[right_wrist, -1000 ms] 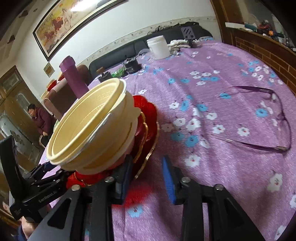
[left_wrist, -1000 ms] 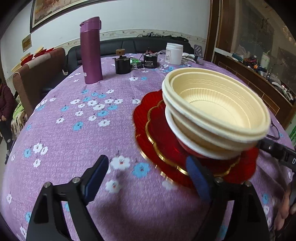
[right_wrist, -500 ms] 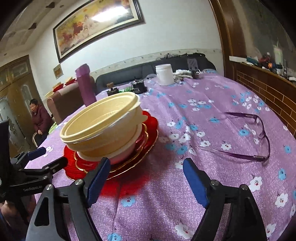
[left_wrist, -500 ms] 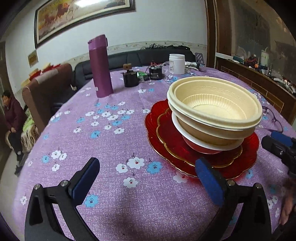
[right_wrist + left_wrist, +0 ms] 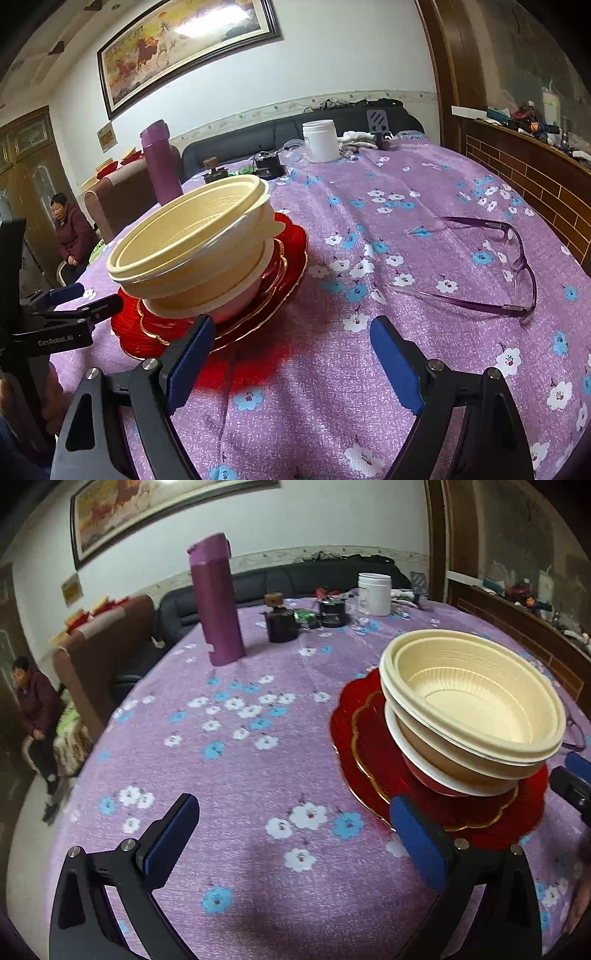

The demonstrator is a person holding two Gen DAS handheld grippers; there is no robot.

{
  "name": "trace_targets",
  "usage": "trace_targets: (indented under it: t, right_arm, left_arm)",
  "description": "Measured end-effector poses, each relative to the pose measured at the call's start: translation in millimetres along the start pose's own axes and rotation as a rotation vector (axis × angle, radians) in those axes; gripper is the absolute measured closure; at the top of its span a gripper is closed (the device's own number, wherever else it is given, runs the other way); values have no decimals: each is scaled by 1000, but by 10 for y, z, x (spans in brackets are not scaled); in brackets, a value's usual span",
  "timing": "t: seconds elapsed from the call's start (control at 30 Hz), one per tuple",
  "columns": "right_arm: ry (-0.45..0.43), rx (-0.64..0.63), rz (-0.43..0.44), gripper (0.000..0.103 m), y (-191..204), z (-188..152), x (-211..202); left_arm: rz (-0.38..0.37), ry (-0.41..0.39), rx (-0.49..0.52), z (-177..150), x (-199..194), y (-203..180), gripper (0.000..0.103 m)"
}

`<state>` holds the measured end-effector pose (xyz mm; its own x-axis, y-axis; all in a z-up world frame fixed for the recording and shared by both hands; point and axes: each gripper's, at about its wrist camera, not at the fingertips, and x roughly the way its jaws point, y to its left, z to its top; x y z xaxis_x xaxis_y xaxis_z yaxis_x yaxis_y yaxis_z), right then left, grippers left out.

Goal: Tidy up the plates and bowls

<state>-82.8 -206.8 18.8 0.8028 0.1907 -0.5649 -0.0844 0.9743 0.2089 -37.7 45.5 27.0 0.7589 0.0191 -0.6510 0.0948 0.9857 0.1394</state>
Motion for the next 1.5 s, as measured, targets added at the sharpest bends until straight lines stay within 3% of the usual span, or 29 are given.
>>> trace_targets:
  t: [0.13,0.37,1.5]
  right_arm:
    - [3,3,1,14,-9,0,4]
    - [6,2,2,14,-8,-1,6]
    - [3,15,-4,13,-31,-9,-32]
  left_arm:
    - [54,-30,52,-8,-47,-79,0]
    - [65,-37,57,-9,-78,-84,0]
    - [10,7,24,-50,-118,14,0]
